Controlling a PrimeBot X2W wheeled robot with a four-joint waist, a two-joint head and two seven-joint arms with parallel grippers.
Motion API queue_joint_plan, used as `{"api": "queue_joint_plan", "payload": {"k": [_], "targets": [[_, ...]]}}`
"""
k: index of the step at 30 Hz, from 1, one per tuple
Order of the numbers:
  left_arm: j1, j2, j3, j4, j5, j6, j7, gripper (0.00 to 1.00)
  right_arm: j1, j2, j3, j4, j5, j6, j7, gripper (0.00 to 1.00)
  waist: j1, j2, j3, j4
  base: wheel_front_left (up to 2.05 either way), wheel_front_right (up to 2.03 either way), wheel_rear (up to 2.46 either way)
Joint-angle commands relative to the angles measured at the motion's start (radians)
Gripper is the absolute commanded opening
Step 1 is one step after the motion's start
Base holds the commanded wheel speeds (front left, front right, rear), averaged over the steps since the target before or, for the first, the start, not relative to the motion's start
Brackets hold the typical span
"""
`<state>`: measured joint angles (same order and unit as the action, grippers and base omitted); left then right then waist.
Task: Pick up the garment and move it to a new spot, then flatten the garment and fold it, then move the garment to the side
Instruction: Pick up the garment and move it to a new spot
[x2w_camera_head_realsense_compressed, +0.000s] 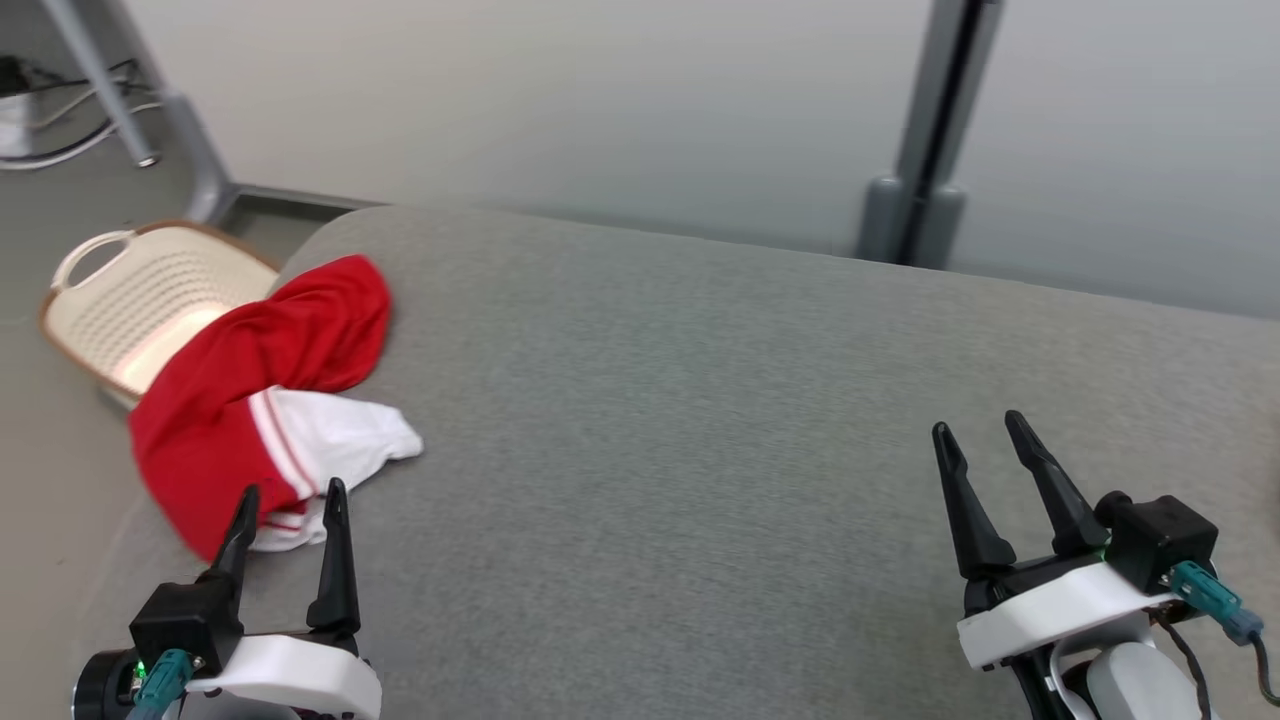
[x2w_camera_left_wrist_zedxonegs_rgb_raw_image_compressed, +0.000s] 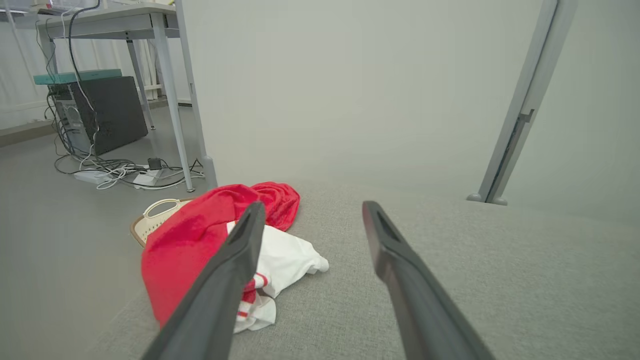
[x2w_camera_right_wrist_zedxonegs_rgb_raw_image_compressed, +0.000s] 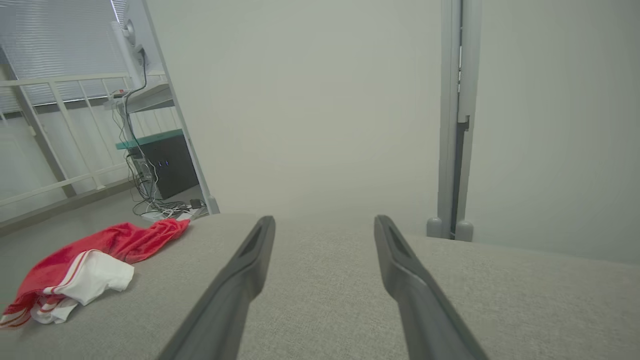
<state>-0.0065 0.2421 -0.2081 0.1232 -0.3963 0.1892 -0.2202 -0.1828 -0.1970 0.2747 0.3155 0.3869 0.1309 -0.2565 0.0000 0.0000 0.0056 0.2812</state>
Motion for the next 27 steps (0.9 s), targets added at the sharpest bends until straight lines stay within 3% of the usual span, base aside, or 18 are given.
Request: {"api": "queue_joint_plan", "payload": {"k": [1, 8, 18, 27], "targets": [[0.004, 0.008, 0.006, -0.008, 0.001, 0.006, 0.002, 1.00, -0.004, -0.002, 0.008, -0.002, 0.006, 0.000, -0.006, 1.00, 0.0000, 0.0000, 0.002, 0.069, 0.00, 0.00, 0.00], [0.017, 0.013, 0.012, -0.025, -0.009, 0.019, 0.014, 1.00, -0.013, -0.005, 0.018, -0.013, 0.007, 0.000, -0.008, 1.00, 0.0000, 0.0000, 0.004, 0.126, 0.00, 0.00, 0.00], [-0.051, 0.039, 0.035, -0.076, -0.033, 0.028, 0.081, 1.00, -0.027, -0.024, 0.036, -0.049, -0.007, 0.000, -0.009, 1.00, 0.0000, 0.0000, 0.038, 0.122, 0.00, 0.00, 0.00], [-0.307, 0.122, 0.102, 0.046, -0.138, 0.004, 0.347, 1.00, -0.076, -0.085, 0.043, -0.125, -0.015, 0.000, 0.012, 1.00, 0.0000, 0.0000, 0.166, 0.026, 0.00, 0.00, 0.00]]}}
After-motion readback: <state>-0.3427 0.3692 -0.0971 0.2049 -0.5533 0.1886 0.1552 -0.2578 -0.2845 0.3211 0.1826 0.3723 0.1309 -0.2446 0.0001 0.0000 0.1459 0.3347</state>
